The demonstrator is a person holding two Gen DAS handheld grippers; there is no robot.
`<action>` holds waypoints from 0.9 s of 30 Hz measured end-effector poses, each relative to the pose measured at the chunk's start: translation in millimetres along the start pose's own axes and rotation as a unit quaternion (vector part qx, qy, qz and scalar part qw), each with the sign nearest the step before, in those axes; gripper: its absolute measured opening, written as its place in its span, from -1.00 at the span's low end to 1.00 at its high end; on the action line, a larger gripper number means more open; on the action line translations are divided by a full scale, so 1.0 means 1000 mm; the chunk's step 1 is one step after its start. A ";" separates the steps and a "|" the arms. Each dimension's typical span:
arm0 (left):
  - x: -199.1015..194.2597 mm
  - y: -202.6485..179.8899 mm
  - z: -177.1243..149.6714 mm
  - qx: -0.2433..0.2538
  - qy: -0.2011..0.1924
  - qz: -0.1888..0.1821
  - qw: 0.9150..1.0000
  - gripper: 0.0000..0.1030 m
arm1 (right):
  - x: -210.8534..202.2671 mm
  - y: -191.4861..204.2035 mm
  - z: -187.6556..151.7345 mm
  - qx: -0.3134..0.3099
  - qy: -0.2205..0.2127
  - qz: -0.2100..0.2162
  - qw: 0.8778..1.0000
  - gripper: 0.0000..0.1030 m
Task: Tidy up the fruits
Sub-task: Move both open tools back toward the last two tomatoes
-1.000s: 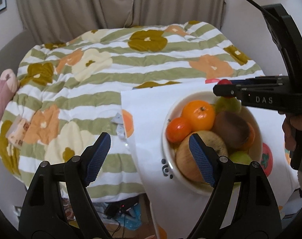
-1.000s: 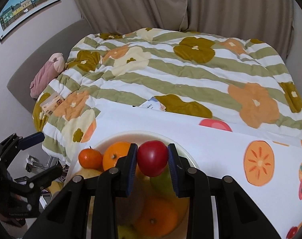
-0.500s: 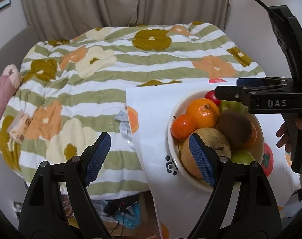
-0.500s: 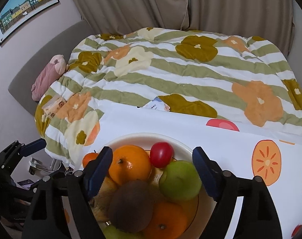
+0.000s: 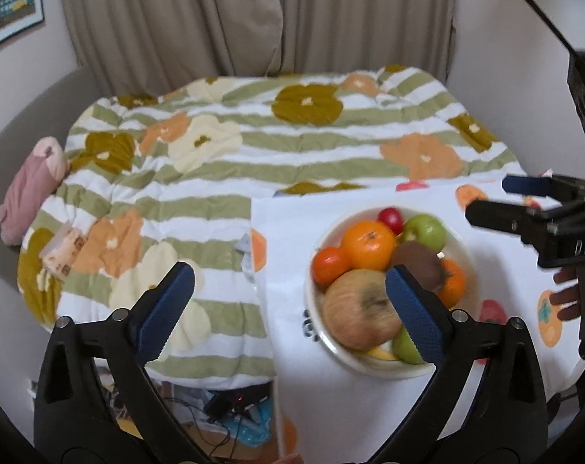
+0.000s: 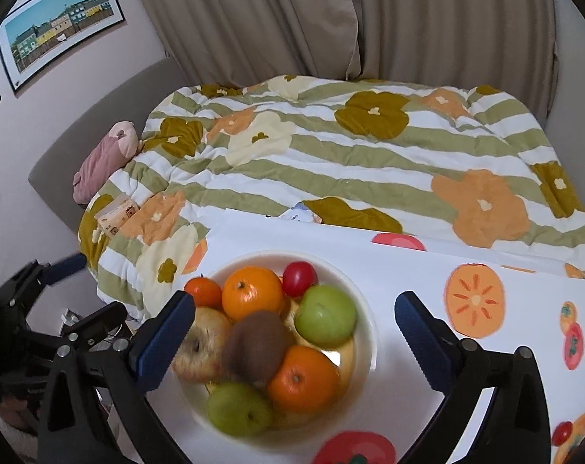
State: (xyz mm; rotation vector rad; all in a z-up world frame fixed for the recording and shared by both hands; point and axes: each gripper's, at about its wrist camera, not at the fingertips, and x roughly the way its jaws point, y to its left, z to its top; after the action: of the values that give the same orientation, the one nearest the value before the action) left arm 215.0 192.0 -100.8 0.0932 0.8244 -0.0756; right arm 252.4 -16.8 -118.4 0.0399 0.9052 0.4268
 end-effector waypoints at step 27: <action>-0.051 -0.257 0.013 0.138 -0.034 -0.149 0.979 1.00 | -0.184 -0.148 -0.119 0.076 -0.037 -0.143 0.986 1.00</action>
State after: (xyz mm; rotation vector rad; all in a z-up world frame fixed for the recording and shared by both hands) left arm 163.4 -63.6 -67.8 0.2280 0.7514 -0.4744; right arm 111.9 -239.1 -85.2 0.0639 0.8540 0.0881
